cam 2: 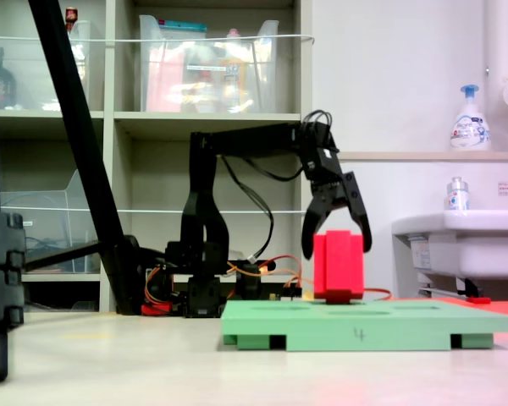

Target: Put the cross columnar block into the corresponding hole

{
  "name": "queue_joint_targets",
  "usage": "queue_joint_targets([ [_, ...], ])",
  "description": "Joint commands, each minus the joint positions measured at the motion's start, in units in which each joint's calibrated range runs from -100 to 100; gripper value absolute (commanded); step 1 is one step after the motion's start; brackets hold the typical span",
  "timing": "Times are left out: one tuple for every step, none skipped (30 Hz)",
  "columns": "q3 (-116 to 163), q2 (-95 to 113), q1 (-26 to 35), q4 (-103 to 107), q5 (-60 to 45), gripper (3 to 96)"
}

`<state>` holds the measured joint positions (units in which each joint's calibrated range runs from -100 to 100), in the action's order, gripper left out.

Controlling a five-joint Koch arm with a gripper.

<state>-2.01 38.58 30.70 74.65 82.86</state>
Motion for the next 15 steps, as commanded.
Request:
queue_joint_targets([
  [-0.5,6.4,0.1,-0.1,-0.5,34.0],
  [-0.2,7.8,0.0,0.0,-0.7,33.9],
  [0.2,9.2,0.0,0.2,-0.7,33.9],
  [0.5,10.3,0.0,0.4,-0.7,33.9],
  [0.6,11.3,0.0,0.7,-0.7,33.9],
  [0.8,12.3,0.0,0.8,-0.8,33.9],
  [1.0,13.1,0.0,0.9,-0.7,33.9],
  [1.1,13.7,0.0,1.1,-0.7,33.9],
  [1.5,14.1,0.1,1.1,-0.7,33.9],
  [1.9,14.2,0.2,1.2,-0.7,33.9],
  [2.3,14.2,0.4,1.2,-0.7,33.9],
  [2.7,14.2,0.6,1.1,-0.7,33.9],
  [2.9,14.2,0.8,1.2,-0.7,33.9],
  [3.2,14.2,1.0,1.1,-0.7,33.9],
  [3.2,14.2,1.0,1.1,-0.7,33.9],
])
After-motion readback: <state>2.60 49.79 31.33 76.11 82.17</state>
